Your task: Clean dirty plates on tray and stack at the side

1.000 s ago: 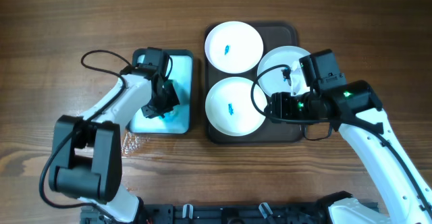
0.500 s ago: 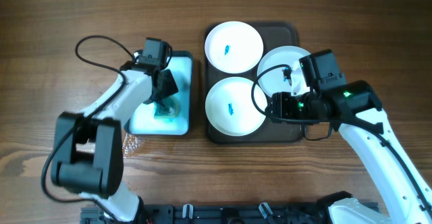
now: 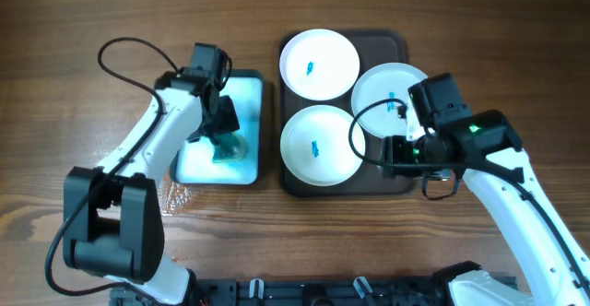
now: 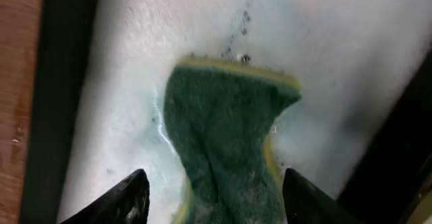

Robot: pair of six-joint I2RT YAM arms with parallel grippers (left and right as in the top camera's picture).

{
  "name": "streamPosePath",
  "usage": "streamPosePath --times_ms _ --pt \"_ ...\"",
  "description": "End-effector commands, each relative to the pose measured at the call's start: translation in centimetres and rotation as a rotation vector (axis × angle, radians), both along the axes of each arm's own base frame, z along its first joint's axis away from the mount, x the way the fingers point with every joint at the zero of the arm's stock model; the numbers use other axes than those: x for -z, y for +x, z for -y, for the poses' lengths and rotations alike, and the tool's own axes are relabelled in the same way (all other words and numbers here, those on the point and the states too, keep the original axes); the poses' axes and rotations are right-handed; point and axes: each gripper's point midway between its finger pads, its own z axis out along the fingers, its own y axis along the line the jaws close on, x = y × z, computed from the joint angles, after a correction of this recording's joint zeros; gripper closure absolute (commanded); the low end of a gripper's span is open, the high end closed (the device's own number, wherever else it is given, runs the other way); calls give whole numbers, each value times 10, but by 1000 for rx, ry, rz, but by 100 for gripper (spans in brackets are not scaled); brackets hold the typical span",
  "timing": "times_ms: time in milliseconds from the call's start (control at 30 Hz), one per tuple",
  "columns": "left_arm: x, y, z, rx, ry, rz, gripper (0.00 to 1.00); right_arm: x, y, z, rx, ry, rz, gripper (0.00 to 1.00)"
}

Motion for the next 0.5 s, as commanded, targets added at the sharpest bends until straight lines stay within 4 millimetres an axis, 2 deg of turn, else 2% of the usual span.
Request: streamPosePath --times_ms 0,100,133,167,200,333,400,467 --pt "31 -16 8 -28 -68 -20 49 9 3 12 55 -72 6 35" --pt "60 -34 4 -91 -76 -23 71 31 2 -2 30 5 -15 35" --pt "64 -37 3 -90 -74 -28 86 40 2 -7 25 31 -23 36" --pt "64 -37 2 -91 -69 -27 96 47 5 -11 25 50 -20 35" --pt "60 -34 2 -92 -69 -18 96 54 8 -11 30 53 -18 35" --pt "11 -6 7 -28 -76 59 96 72 42 -11 40 67 41 39" --pt "-18 4 9 18 -74 96 96 81 51 -21 -64 98 62 42" --pt "-47 10 11 40 -75 130 96 97 54 -22 -75 92 34 46"
